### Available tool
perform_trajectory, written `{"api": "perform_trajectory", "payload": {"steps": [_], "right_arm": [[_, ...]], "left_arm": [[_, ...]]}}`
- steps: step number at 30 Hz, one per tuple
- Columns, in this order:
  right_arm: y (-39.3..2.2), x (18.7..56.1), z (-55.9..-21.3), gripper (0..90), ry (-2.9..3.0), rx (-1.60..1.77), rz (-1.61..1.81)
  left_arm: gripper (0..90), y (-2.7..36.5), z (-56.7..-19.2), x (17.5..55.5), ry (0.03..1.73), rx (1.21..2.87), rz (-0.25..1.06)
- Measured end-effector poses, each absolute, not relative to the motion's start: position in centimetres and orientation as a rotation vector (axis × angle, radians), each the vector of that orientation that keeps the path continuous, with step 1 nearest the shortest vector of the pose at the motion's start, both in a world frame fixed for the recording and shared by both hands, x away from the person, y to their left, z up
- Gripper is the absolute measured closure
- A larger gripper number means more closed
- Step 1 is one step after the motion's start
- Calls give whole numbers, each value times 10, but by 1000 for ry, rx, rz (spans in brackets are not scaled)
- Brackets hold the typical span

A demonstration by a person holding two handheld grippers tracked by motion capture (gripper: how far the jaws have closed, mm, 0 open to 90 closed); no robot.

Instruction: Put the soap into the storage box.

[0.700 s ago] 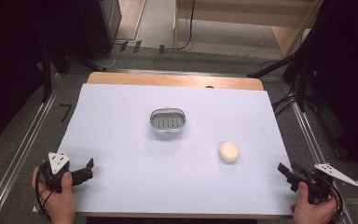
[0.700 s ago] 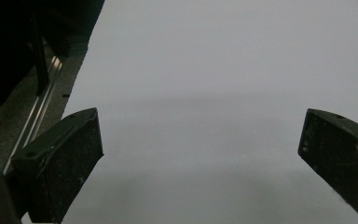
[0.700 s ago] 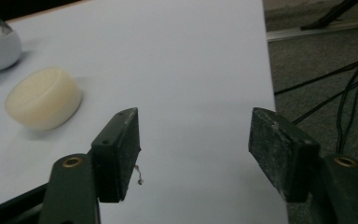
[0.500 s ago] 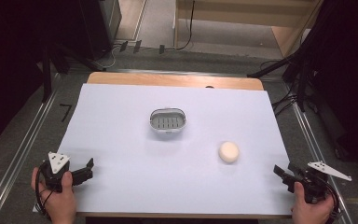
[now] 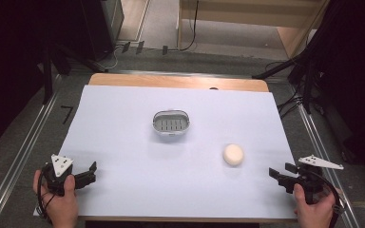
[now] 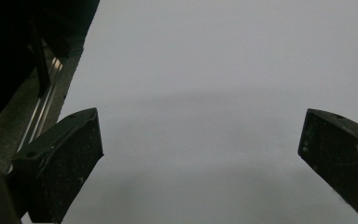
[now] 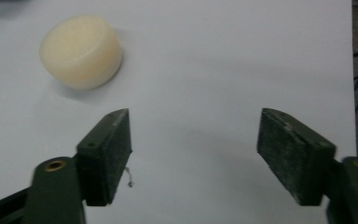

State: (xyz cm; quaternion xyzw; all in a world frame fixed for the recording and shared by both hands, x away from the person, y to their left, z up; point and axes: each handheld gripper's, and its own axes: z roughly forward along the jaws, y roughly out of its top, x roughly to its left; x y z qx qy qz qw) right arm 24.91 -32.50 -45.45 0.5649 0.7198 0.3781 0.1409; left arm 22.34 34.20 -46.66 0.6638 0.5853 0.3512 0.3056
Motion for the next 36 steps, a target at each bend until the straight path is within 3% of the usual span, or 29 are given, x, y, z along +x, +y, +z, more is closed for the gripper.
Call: {"api": "perform_trajectory", "payload": {"steps": [10, 11, 20, 36], "right_arm": [[-324, 262, -450, 269, 2202, 1632, 1015], [-318, 265, -448, 215, 2235, 1627, 987], [-298, 276, -446, 137, 2380, 1641, 978], [-272, 290, -442, 133, 2438, 1612, 802]], "left_arm": [[1, 342, -467, 225, 1555, 1775, 922], [1, 342, -467, 225, 1557, 1771, 919], [1, 342, -467, 225, 1554, 1774, 916], [1, 341, -467, 225, 1550, 1786, 924]]}}
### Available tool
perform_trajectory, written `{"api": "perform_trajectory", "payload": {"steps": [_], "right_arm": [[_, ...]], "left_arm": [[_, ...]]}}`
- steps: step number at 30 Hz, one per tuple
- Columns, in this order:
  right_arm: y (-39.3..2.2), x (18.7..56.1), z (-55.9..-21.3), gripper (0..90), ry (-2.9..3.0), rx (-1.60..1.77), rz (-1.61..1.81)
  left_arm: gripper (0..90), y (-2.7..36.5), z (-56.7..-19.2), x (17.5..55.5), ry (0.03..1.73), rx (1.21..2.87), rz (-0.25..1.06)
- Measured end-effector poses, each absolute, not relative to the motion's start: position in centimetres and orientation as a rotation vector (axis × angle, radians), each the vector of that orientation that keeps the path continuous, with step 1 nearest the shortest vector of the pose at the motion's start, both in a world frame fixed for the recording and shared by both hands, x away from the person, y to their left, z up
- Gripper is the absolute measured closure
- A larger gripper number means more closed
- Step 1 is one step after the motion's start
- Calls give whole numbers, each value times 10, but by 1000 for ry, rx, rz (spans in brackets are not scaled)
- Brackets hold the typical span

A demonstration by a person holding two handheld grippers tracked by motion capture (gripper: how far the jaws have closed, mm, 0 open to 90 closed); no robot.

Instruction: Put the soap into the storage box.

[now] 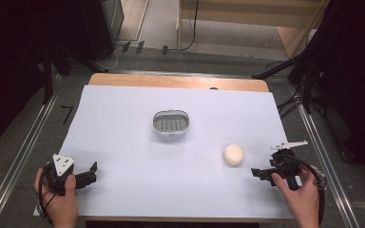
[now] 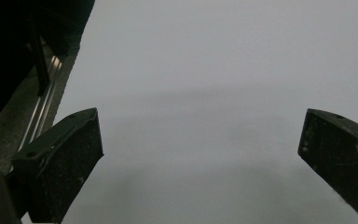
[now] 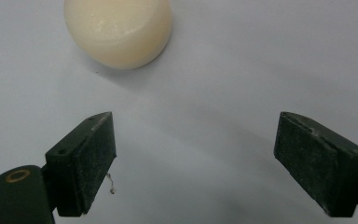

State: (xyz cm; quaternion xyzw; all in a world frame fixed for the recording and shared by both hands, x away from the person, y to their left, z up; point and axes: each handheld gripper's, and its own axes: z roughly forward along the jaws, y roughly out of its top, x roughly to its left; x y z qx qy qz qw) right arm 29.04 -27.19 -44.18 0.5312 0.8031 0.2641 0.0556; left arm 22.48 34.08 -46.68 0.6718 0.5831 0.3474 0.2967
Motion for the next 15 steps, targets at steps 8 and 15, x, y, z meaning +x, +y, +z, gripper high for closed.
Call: {"api": "perform_trajectory", "payload": {"steps": [8, 15], "right_arm": [[-252, 302, -444, 130, 2497, 1556, 774], [-241, 308, -444, 130, 2512, 1532, 769]], "left_arm": [[1, 341, -467, 225, 1549, 1783, 921], [1, 341, -467, 225, 1549, 1785, 921]]}}
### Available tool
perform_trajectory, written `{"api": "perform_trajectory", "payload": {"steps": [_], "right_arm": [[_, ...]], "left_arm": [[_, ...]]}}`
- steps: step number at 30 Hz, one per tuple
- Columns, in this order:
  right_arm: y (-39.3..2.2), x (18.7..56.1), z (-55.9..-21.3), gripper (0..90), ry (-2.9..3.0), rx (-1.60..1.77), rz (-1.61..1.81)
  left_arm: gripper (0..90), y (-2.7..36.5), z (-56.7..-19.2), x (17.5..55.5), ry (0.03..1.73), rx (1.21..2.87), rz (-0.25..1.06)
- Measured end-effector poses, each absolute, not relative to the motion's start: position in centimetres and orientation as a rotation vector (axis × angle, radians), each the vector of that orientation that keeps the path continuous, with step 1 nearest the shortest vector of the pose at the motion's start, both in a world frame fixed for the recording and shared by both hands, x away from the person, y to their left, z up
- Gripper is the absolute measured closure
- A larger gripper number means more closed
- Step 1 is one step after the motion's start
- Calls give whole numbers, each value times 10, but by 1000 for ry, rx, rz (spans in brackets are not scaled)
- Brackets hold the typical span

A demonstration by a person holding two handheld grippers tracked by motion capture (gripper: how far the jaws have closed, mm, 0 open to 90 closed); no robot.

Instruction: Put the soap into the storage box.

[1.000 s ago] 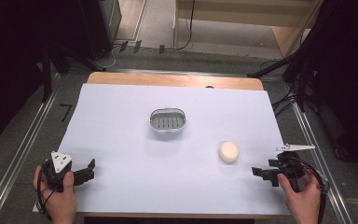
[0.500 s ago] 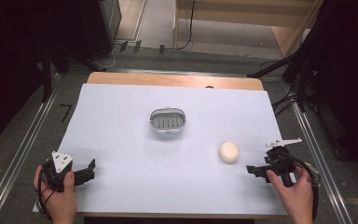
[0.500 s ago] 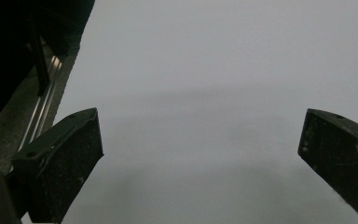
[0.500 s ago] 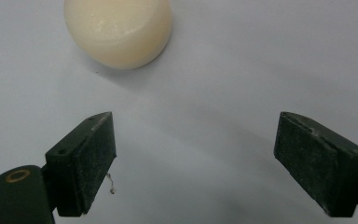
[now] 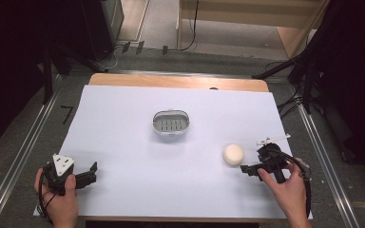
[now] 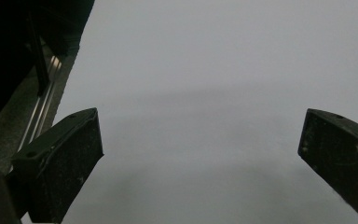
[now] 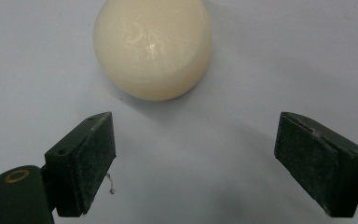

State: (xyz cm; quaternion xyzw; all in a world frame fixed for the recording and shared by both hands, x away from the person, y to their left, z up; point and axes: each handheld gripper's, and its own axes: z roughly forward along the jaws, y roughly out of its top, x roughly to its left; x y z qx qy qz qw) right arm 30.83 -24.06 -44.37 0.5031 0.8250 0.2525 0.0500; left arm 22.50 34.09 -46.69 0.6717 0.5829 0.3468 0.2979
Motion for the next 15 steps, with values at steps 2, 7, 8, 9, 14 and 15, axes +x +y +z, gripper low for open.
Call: {"api": "perform_trajectory", "payload": {"steps": [2, 7, 8, 9, 14, 15], "right_arm": [[-238, 310, -444, 130, 2516, 1523, 775], [-231, 313, -445, 130, 2536, 1506, 775], [-226, 315, -447, 130, 2541, 1508, 773], [-225, 315, -447, 130, 2544, 1509, 770], [-217, 319, -447, 132, 2549, 1492, 778], [-217, 319, -447, 132, 2549, 1492, 778]], "left_arm": [[1, 341, -467, 225, 1549, 1784, 921], [1, 341, -467, 225, 1549, 1784, 920], [1, 341, -467, 225, 1549, 1783, 920], [1, 341, -467, 225, 1549, 1783, 921], [1, 341, -467, 225, 1548, 1782, 917], [1, 341, -467, 225, 1548, 1782, 917]]}}
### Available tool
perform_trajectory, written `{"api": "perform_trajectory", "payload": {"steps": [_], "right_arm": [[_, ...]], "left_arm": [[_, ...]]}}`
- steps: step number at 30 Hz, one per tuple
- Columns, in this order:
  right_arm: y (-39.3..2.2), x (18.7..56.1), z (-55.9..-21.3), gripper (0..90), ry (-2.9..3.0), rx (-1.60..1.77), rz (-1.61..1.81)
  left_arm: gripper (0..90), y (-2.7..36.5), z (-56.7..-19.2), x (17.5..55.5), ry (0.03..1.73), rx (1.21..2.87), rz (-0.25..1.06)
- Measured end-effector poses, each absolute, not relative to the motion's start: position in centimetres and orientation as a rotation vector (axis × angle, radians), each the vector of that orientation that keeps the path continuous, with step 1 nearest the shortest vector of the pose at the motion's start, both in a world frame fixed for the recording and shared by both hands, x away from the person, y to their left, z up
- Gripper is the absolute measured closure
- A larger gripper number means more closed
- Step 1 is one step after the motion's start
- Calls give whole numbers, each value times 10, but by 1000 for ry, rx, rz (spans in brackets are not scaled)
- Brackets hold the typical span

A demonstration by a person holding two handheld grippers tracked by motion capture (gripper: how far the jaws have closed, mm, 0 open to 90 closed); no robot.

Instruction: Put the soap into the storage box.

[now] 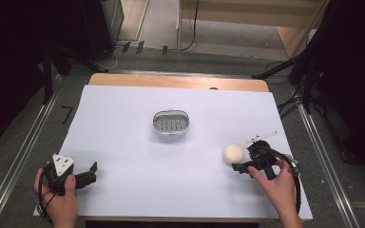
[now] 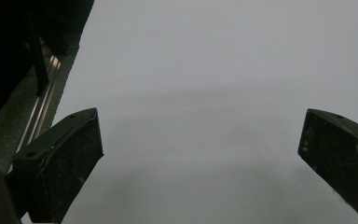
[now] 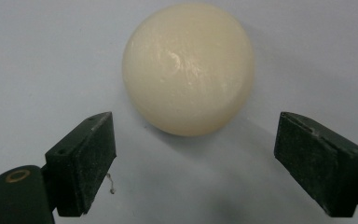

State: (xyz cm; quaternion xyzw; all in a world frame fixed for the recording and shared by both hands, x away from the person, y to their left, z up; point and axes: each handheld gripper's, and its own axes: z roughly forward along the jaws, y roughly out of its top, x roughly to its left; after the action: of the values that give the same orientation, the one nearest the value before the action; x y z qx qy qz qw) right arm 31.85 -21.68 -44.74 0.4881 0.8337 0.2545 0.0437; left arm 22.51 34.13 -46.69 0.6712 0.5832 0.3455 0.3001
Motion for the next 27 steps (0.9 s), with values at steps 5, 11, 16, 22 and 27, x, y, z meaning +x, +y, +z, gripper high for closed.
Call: {"api": "perform_trajectory", "payload": {"steps": [5, 11, 16, 22, 27], "right_arm": [[-207, 324, -449, 134, 2565, 1482, 764], [-200, 329, -450, 138, 2571, 1480, 757], [-195, 333, -451, 154, 2556, 1497, 759], [-193, 335, -451, 177, 2545, 1518, 738], [-192, 337, -451, 192, 2533, 1531, 723]], "left_arm": [[1, 342, -467, 225, 1548, 1782, 914], [1, 342, -467, 226, 1550, 1785, 912], [1, 342, -467, 226, 1551, 1785, 911], [1, 341, -467, 226, 1553, 1784, 912], [1, 341, -467, 226, 1551, 1789, 912]]}}
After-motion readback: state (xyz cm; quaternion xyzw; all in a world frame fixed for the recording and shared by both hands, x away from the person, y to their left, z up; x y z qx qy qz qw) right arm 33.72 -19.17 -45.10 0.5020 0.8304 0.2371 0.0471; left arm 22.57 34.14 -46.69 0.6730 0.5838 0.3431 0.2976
